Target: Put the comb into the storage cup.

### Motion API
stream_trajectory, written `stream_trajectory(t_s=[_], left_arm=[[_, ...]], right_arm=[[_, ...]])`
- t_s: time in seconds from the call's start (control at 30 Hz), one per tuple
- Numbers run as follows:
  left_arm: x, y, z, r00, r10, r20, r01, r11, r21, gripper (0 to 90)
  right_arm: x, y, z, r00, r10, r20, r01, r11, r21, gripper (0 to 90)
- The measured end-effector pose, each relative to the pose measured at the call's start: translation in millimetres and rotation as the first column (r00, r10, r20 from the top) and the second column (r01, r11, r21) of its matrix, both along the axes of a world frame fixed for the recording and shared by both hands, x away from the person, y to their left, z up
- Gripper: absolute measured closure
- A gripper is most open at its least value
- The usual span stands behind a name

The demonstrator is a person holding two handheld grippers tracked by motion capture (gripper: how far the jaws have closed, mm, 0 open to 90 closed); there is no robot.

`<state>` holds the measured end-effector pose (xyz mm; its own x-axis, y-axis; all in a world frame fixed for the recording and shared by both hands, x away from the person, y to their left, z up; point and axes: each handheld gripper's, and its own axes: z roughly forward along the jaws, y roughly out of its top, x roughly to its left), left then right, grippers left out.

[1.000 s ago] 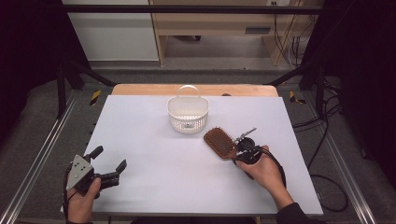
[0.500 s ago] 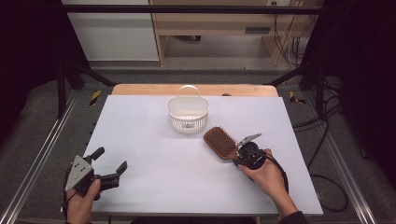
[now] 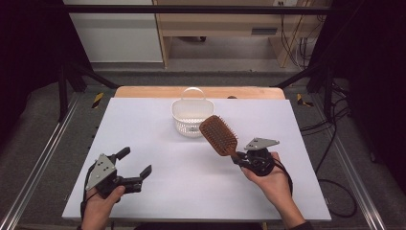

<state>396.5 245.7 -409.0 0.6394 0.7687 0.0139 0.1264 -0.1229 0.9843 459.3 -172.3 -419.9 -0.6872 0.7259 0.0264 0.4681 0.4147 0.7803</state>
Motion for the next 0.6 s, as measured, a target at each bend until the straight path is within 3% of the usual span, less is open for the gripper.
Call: stream_trajectory(t_s=[0.17, 0.3, 0.43, 0.5, 0.6], left_arm=[[9.0, -21.9, 11.6, 0.9993, -0.037, 0.004, 0.037, 0.9990, -0.024, 3.6], [18.3, -38.2, 30.6, 0.9982, -0.046, 0.038, 0.048, 0.9978, -0.046, 3.7], [26.3, -56.6, 45.6, 0.9959, -0.019, 0.089, 0.029, 0.9940, -0.106, 4.8], [28.4, -62.6, 45.5, 0.9967, -0.024, 0.078, 0.035, 0.9895, -0.141, 4.8], [26.6, -67.3, 39.7, 0.9977, -0.048, 0.049, 0.054, 0.9908, -0.125, 4.8]], right_arm=[[-3.0, 14.7, 12.3, 0.9974, 0.026, 0.067, -0.029, 0.998, 0.052, 72.7], [-5.8, 26.5, 24.5, 0.9920, 0.034, 0.122, -0.044, 0.995, 0.086, 72.7], [-5.7, 40.0, 32.2, 0.9859, 0.047, 0.160, -0.069, 0.989, 0.131, 72.7], [-6.3, 47.3, 32.1, 0.9820, 0.057, 0.180, -0.084, 0.986, 0.145, 72.7], [-9.2, 56.2, 26.9, 0.9783, 0.074, 0.193, -0.104, 0.983, 0.149, 72.8]])
